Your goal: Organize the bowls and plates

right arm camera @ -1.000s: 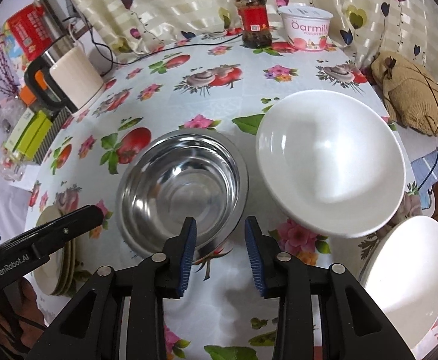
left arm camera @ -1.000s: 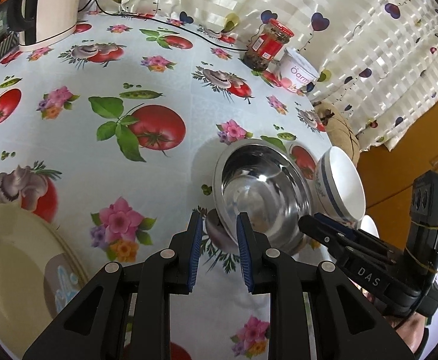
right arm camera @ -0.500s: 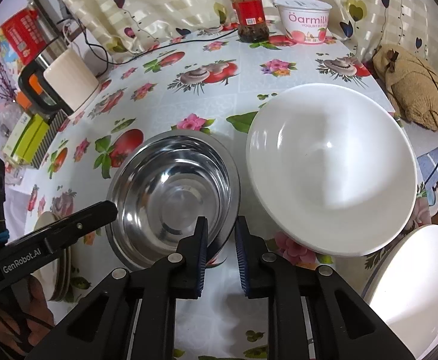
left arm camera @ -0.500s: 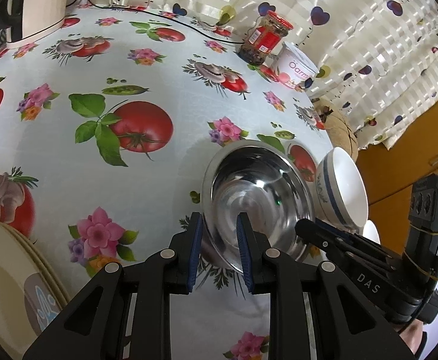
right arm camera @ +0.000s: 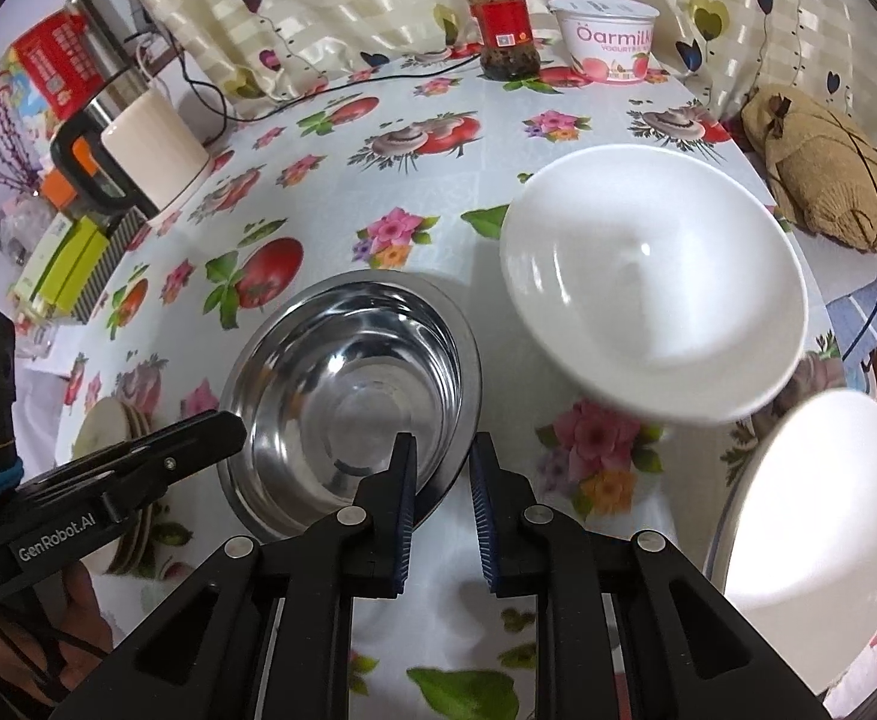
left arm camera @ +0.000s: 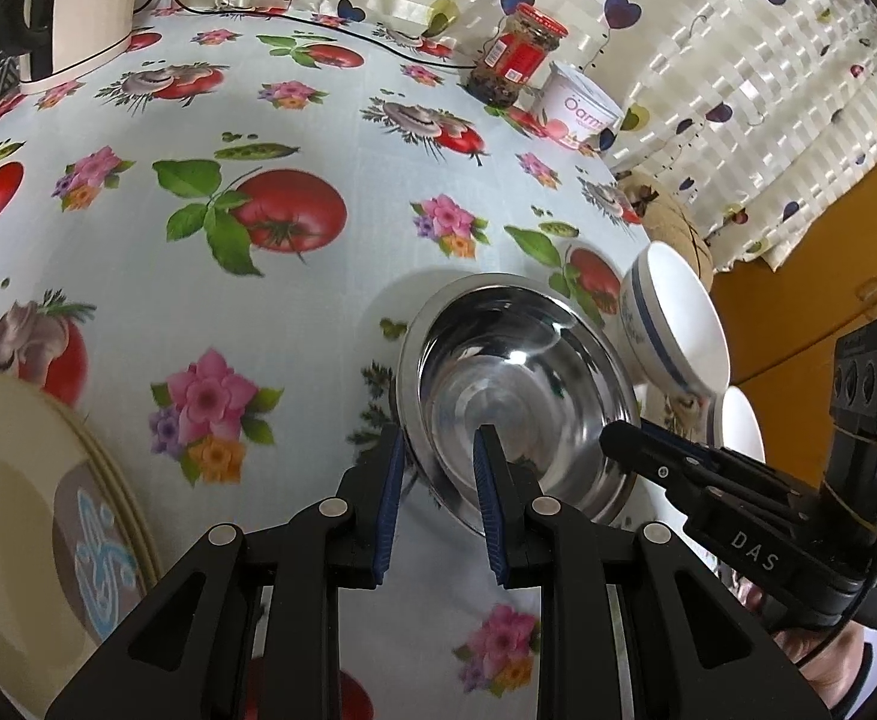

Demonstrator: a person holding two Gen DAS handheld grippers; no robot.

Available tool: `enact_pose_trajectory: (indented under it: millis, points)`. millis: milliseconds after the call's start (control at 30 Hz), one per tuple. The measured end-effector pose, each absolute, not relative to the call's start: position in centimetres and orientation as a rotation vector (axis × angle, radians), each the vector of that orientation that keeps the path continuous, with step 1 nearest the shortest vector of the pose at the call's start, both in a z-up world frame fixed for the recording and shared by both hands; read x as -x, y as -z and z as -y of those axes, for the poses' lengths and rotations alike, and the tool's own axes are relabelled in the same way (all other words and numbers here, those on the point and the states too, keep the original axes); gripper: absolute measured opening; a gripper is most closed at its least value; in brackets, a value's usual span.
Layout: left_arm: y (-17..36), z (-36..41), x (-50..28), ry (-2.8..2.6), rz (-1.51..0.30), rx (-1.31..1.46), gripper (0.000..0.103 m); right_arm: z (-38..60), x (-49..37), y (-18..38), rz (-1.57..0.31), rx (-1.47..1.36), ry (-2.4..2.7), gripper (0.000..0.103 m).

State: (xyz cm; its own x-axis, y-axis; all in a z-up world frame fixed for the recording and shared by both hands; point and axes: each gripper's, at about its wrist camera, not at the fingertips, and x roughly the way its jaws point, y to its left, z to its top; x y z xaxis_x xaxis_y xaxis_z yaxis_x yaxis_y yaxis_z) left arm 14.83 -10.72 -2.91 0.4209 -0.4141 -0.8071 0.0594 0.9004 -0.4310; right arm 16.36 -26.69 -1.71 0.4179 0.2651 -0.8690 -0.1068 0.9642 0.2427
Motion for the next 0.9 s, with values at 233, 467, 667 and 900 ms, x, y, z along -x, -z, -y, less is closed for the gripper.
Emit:
enact_pose_trajectory:
  millis: [233, 467, 667, 900]
  points:
    - [3.0, 11.1, -12.9, 0.321, -1.112, 0.337, 0.024, 26.4, -14.2, 1.7, -1.128, -0.144, -0.239, 0.018]
    - [2.9, 11.5, -12.2, 0.341, -1.115, 0.331, 0.024, 26.9, -13.0, 2.0, -1.140, -0.151, -0.237, 0.018]
    - [2.4, 11.1, -12.0, 0.329, -1.096, 0.330, 0.024, 27.3, -12.7, 1.7, -1.134, -0.154, -0.238, 0.026]
    - [1.0, 10.5, -11.7, 0.313, -1.056, 0.326, 0.024, 28.0, -12.2, 0.2, -1.094, -0.162, -0.230, 0.034]
